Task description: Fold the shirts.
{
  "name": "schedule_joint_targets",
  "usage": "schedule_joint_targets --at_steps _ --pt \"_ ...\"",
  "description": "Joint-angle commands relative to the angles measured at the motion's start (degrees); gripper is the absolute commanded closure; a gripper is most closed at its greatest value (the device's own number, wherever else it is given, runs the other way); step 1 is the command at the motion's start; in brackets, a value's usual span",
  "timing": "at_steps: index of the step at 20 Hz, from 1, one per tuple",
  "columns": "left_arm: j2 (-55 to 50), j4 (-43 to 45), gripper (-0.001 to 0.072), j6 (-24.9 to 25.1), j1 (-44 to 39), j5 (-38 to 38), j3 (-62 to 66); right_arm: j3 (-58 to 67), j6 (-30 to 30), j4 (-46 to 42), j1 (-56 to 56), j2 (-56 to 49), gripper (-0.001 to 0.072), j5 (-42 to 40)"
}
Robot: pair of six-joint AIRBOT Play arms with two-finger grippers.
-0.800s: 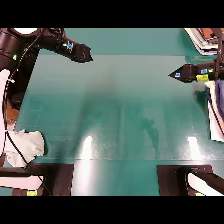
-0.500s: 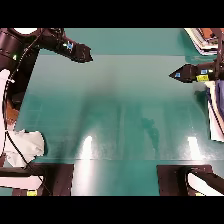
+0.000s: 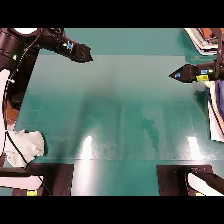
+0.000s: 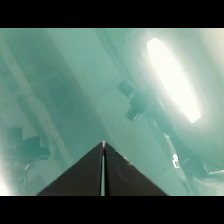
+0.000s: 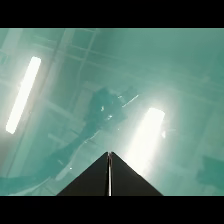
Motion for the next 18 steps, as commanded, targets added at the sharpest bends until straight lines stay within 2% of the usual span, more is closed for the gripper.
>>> schedule_joint_targets --at_steps 1,3,7,13,15,16,17,18 --pt "0.2 0.1 0.068 -0.1 0.4 2.8 0.2 0.0 0.1 0.0 0.0 0.0 0.0695 0.0" --pt "1.4 1.3 0.068 -0.2 2.7 -2.5 0.5 0.0 0.1 0.0 0.1 0.0 0.0695 0.0" --pt "10.9 14.4 0.068 -2.7 10.6 -13.9 -3.7 0.0 0.0 0.0 0.2 0.0 0.0695 0.4" --pt "36.9 28.7 0.0679 -8.3 26.8 -14.0 -33.4 0.0 0.0 0.0 0.2 0.0 0.0696 1.3" --pt "42.2 33.3 0.0677 -10.1 31.3 -15.2 -41.3 0.0 0.0 0.0 0.2 0.0 0.0695 1.3" --pt "44.0 35.2 0.0549 -10.1 33.4 -16.3 -44.9 0.0 0.0 0.0 0.2 0.0 0.0696 1.4" --pt "44.9 37.0 0.0209 -11.3 35.1 -16.8 -48.2 0.0 0.0 0.0 0.2 0.0 0.0696 1.5" --pt "45.3 38.9 -0.0001 -13.3 36.6 -17.0 -51.5 0.0 0.0 0.0 0.2 0.0 0.0695 1.5"
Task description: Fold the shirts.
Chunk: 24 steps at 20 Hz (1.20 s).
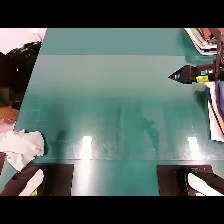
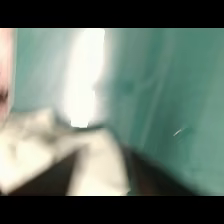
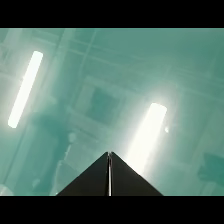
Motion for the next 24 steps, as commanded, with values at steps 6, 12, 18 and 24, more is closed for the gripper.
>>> schedule_joint_targets --at_steps 6,12,18,24 --pt "4.7 9.4 0.0 -6.0 9.0 2.4 -26.7 0.0 0.0 0.0 0.0 0.0 0.0696 0.2" --pt "4.7 9.2 0.0258 -7.6 9.0 5.6 -29.3 0.0 0.0 0.0 0.0 0.0 0.0695 0.2" --pt "5.0 -0.3 0.0681 -7.4 8.3 5.8 -22.8 0.0 0.0 0.1 0.0 0.0 0.0695 0.1" --pt "6.1 -18.0 0.0682 -11.0 -8.8 17.4 4.2 7.2 0.0 0.4 -1.1 0.0 0.0696 -3.2"
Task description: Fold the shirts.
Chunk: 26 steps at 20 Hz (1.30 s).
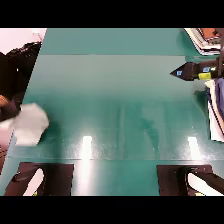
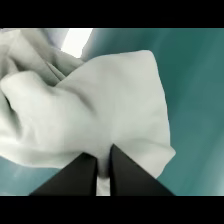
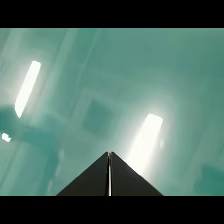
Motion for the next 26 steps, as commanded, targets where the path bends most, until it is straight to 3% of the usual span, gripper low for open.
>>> schedule_joint_targets --at_steps 1,3,9,15,16,17,18,22,26 --pt "0.1 -9.7 0.0683 -1.9 -12.7 10.0 14.0 6.2 0.0 0.1 -1.1 0.0 0.0696 -2.5" --pt "-1.8 -9.7 0.0683 -2.8 -21.6 14.9 18.7 10.9 0.0 0.0 -2.1 0.0 0.0696 -4.4" --pt "-17.6 -9.7 0.0682 -2.7 -43.5 20.0 25.6 21.0 0.0 -0.1 -6.6 0.0 0.0695 -4.3" --pt "-32.8 -9.8 0.0677 3.8 -55.3 12.9 25.6 22.4 0.0 -0.5 -8.2 0.0 0.0696 0.3" --pt "-33.9 -10.2 0.0502 3.8 -55.4 12.7 25.6 22.4 0.0 -0.5 -8.2 0.0 0.0695 0.2" --pt "-34.4 -10.7 0.0174 3.7 -55.4 12.9 25.6 22.4 0.0 -0.4 -8.2 0.0 0.0696 0.2" --pt "-34.4 -10.6 0.0051 3.8 -55.4 13.4 25.6 22.4 0.0 -0.4 -8.2 0.0 0.0695 0.2" --pt "-34.4 -6.2 0.0051 4.8 -51.0 14.2 25.7 22.4 0.0 -0.4 -8.2 0.0 0.0696 0.3" --pt "-36.5 -7.3 0.0051 4.8 -36.8 13.8 25.4 22.4 0.0 -0.4 -8.1 0.0 0.0696 0.7"
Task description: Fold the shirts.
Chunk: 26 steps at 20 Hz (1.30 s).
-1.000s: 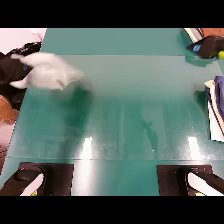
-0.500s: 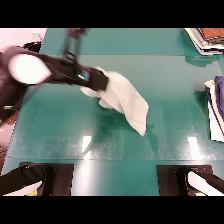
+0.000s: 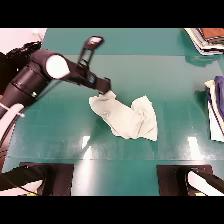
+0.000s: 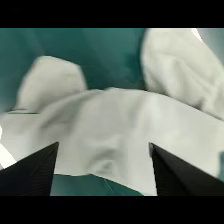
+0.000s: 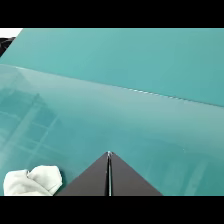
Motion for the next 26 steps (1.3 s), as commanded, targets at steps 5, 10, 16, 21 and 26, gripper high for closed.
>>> schedule_joint_targets --at_steps 5,10,16,21,26 --pt "-12.5 -8.9 0.0052 3.8 16.8 -5.0 -0.2 0.1 0.0 0.0 0.0 0.0 0.0696 1.4" --pt "-22.7 -16.4 0.0051 5.0 16.7 -5.0 -0.2 0.1 0.1 -1.0 0.0 -0.2 0.0696 2.6" --pt "-24.8 -19.9 0.0331 7.1 16.4 -4.7 -0.6 0.1 2.8 -1.6 0.0 -6.3 0.0696 12.2" --pt "-23.8 -19.4 0.068 8.4 17.3 -5.3 1.3 0.0 4.8 -5.1 0.0 -13.6 0.0696 16.5" --pt "-18.1 -13.3 0.068 8.4 17.5 -5.7 7.0 -10.3 6.0 -10.8 2.8 -21.1 0.0431 15.3"
